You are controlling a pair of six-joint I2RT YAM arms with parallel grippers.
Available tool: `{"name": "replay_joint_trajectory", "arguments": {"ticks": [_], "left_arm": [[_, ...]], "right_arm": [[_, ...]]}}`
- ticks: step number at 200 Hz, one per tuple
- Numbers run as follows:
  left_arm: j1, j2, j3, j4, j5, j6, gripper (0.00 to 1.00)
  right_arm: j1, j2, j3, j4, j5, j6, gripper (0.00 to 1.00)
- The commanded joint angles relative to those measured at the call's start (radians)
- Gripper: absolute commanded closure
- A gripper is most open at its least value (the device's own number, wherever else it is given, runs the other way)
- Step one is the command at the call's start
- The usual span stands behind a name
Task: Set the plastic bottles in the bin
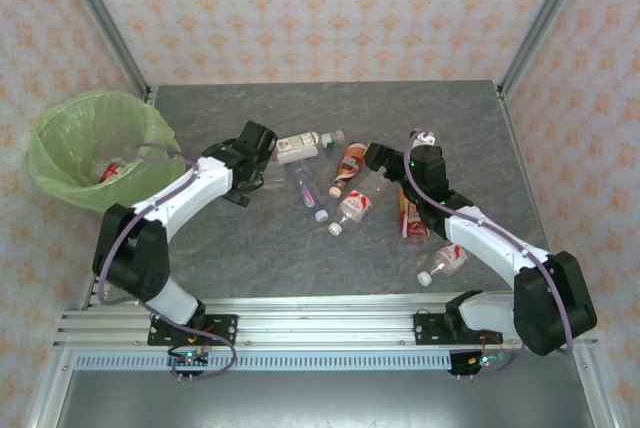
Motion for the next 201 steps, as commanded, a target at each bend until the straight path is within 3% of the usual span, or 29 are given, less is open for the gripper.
{"name": "replay_joint_trajectory", "arguments": {"ticks": [1, 68, 156, 201], "left_arm": [[-0.005, 0.040, 0.059, -0.075, -0.039, -0.027, 0.00], [0.028, 0.142, 0.125, -0.107, -0.068, -0.070, 0.00], [0.069, 0.305, 0.236, -0.158, -0.050, -0.080, 0.00], [0.078, 0.386, 0.301, -0.196, -0.092, -0.067, 0.00]], "right_arm": [[0.005, 0.009, 0.046, -0.026, -0.006, -0.029, 0.01], [0.006, 0.029, 0.099, -0.088, -0.110, -0.079, 0.01], [0.006, 0.028, 0.101, -0.112, -0.112, -0.091, 0.01], [0.005, 0.016, 0.095, -0.124, -0.111, -0.094, 0.01]]}}
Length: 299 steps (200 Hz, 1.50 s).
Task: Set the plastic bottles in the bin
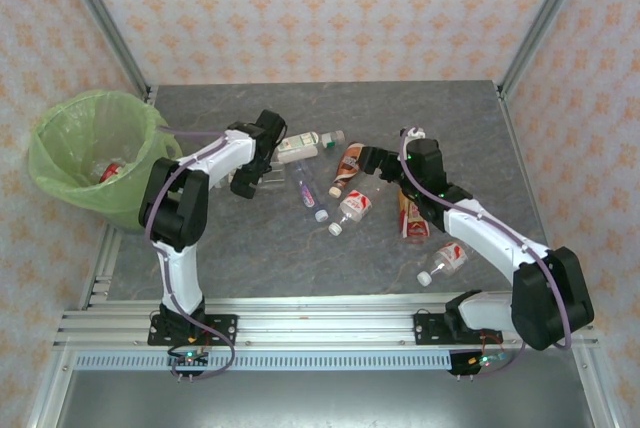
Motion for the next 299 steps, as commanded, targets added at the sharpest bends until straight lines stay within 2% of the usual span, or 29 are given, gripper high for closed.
{"name": "replay_joint_trajectory", "arguments": {"ticks": [1, 24, 65, 122, 175, 232, 299], "left_arm": [[0.011, 0.034, 0.045, -0.075, -0.060, -0.014, 0.00], [0.011, 0.058, 0.032, -0.047, -0.055, 0.010, 0.00], [0.011, 0.043, -0.022, 0.005, -0.090, 0.072, 0.08], [-0.009, -0.062, -0.167, 0.214, -0.151, 0.349, 0.23], [-0.016, -0.156, -0.249, 0.300, -0.159, 0.546, 0.32], [-0.023, -0.157, -0.254, 0.344, -0.105, 0.657, 0.39], [-0.055, -0.170, -0.226, 0.322, -0.136, 0.728, 0.44]], "right_arm": [[0.006, -0.014, 0.023, -0.015, -0.007, -0.015, 0.01], [0.006, -0.011, 0.026, -0.016, -0.006, -0.016, 0.01], [0.006, -0.009, 0.025, -0.002, -0.043, -0.019, 0.01], [0.005, -0.009, 0.023, 0.002, -0.036, -0.003, 0.01], [0.007, -0.010, 0.023, 0.009, -0.036, 0.008, 0.01], [0.006, -0.019, 0.020, 0.008, -0.036, 0.018, 0.01], [0.007, -0.028, 0.012, 0.012, -0.024, 0.025, 0.01]]}}
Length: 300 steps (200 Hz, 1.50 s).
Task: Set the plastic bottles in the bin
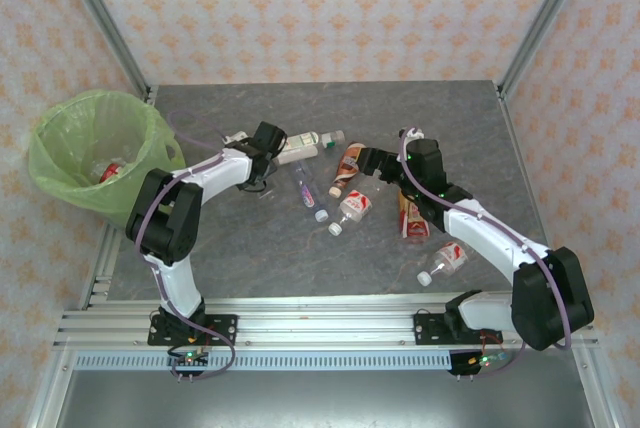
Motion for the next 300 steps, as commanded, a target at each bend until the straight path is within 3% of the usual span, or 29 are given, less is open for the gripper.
{"name": "replay_joint_trajectory", "arguments": {"ticks": [1, 190, 242, 300], "left_arm": [[-0.013, -0.030, 0.021, -0.004, -0.040, 0.059, 0.44], [-0.027, -0.367, 0.046, -0.001, -0.063, 0.328, 0.46], [-0.027, -0.410, 0.143, -0.042, -0.059, 0.485, 0.46], [-0.025, -0.486, 0.166, 0.007, -0.258, 0.604, 0.46]], "right_arm": [[0.006, -0.027, 0.011, 0.019, 0.005, 0.014, 0.01], [0.007, -0.040, -0.011, 0.069, 0.121, 0.046, 0.01], [0.006, -0.020, 0.006, 0.080, 0.125, 0.047, 0.01], [0.005, -0.013, 0.015, 0.082, 0.121, 0.049, 0.01]]}}
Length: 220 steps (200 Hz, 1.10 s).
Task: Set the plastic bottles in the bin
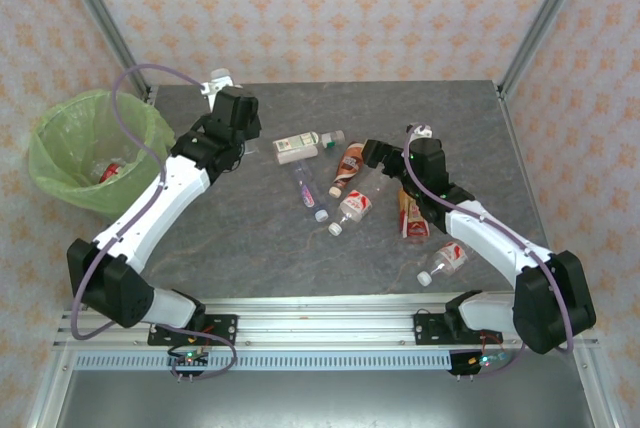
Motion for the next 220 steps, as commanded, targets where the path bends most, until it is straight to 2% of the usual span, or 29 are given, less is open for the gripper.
{"name": "replay_joint_trajectory", "arguments": {"ticks": [1, 35, 67, 111, 149, 191, 220], "left_arm": [[-0.007, -0.050, 0.034, 0.019, -0.133, 0.100, 0.46], [-0.005, -0.063, 0.074, 0.037, -0.240, 0.212, 0.46], [0.023, -0.060, 0.117, 0.018, -0.370, 0.246, 0.46], [0.102, -0.102, 0.119, 0.041, -0.374, 0.264, 0.46], [0.169, -0.141, 0.097, 0.074, -0.451, 0.265, 0.45], [0.201, -0.152, 0.081, 0.104, -0.527, 0.275, 0.45], [0.237, -0.138, 0.081, 0.082, -0.588, 0.225, 0.45]], "right_arm": [[0.006, 0.005, 0.017, 0.036, 0.022, 0.013, 0.01], [0.006, 0.007, 0.017, 0.036, 0.022, 0.015, 0.01], [0.005, 0.014, 0.018, 0.036, 0.016, 0.019, 0.01], [0.006, 0.023, 0.026, 0.036, 0.012, 0.019, 0.01], [0.007, 0.046, 0.043, 0.038, 0.000, 0.020, 0.01], [0.006, 0.082, 0.063, 0.048, -0.020, 0.025, 0.01], [0.005, 0.102, 0.076, 0.048, -0.033, 0.030, 0.01]]}}
